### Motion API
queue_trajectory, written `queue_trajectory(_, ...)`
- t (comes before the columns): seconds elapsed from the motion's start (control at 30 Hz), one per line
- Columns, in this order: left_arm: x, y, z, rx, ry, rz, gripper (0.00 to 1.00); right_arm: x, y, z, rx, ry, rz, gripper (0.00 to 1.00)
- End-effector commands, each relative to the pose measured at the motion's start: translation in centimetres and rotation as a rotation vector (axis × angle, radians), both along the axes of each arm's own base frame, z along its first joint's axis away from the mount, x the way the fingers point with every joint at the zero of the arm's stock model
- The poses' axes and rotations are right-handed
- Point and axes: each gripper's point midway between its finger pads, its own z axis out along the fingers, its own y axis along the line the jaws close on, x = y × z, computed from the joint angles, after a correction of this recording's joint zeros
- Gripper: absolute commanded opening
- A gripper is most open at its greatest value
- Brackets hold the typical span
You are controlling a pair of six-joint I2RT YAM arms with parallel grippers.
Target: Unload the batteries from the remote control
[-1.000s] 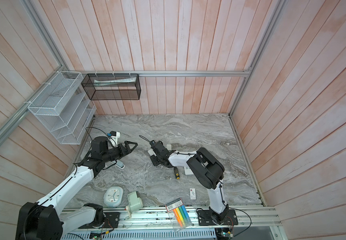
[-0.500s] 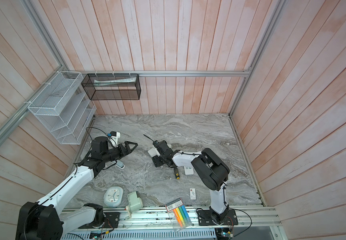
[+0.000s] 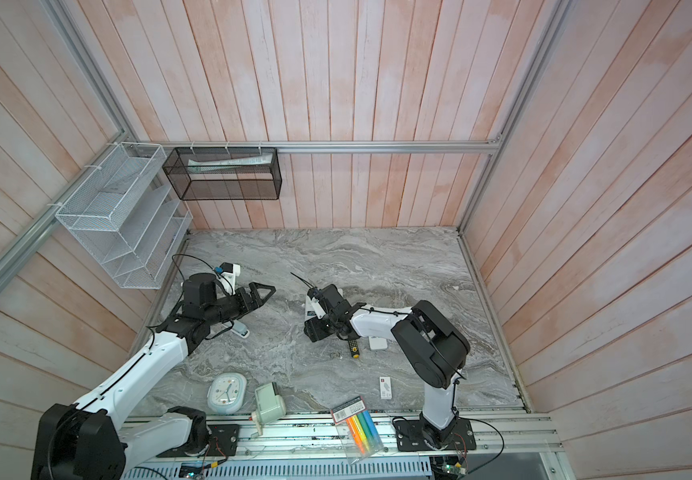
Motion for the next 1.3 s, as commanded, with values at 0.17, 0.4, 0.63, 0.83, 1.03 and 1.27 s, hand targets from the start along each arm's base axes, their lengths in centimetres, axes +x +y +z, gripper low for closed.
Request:
queue_trajectory(0.17, -0.4, 0.1, -0.1, -0.006, -0.011, -0.003, 1.00, -1.8, 0.8, 0.8, 0.046, 0.060, 0.019, 0.69)
queue_trajectory(0.4, -0.5, 0.0, -0.4, -0.012, -0.007, -0.009, 1.00, -1.7, 0.1, 3.8, 0.073, -0.004, -0.001, 0.66)
queue_trajectory(0.63, -0.5, -0.9, -0.7, -0.019, 0.001, -0.036, 1.00, -0.9, -5.1, 6.8, -0.035, -0.104, -0.169, 0.60)
queue_trajectory(0.83, -0.4, -2.0, -1.1, -0.016, 0.013, -0.060, 1.00, -1.6, -10.4, 5.6, -0.142, -0.105, -0.310, 0.49)
queue_trajectory(1.03, -0.1, -3.4, -1.8, -0.011, 0.036, -0.082, 1.00, -3.5, -12.4, 3.1, -0.184, -0.046, -0.339, 0.47)
queue_trajectory(1.27, 0.3, -4.3, -2.3, -0.014, 0.057, -0.094, 1.00, -4.5, -12.9, 0.5, -0.198, 0.010, -0.352, 0.47)
